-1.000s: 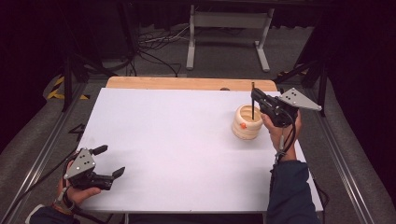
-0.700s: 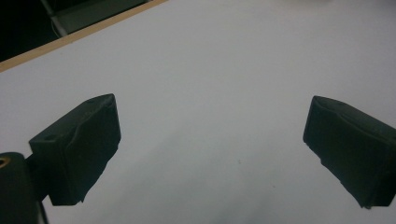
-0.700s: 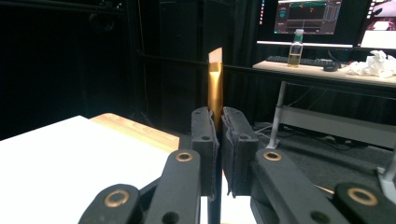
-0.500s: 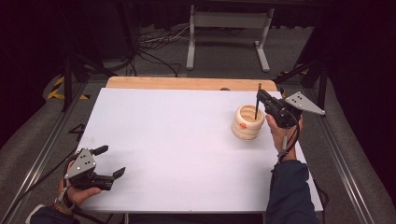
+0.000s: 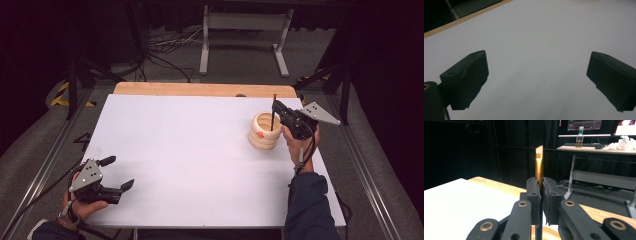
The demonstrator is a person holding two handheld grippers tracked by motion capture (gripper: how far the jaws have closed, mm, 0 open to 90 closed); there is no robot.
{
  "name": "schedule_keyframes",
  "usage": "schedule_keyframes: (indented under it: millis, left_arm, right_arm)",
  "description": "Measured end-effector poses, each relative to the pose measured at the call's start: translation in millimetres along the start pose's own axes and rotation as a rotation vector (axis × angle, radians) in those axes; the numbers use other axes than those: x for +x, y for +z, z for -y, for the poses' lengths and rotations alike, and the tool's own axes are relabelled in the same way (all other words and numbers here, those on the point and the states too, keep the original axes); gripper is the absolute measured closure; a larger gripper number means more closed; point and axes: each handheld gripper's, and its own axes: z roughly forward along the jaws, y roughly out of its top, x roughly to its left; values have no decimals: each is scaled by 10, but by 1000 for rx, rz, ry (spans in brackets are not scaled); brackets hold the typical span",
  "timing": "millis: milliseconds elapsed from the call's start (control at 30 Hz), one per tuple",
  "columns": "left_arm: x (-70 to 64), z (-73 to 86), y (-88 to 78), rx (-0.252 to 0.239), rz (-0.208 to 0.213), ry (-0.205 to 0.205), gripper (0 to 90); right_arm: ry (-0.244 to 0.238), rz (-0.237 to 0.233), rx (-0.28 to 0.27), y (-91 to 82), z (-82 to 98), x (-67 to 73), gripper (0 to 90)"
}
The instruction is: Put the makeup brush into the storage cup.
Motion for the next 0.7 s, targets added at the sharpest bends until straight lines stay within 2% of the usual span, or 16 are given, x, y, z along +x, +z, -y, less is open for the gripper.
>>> schedule_keyframes:
  millis: [100,700]
  left_arm:
    - [0,-1,0,0,-1,3,47]
    - [-7,-5,-11,-1,-2,8,47]
  right_arm:
    - [-11,5,9,3,17,5,848]
    - [-5,15,54,36,161,-4,847]
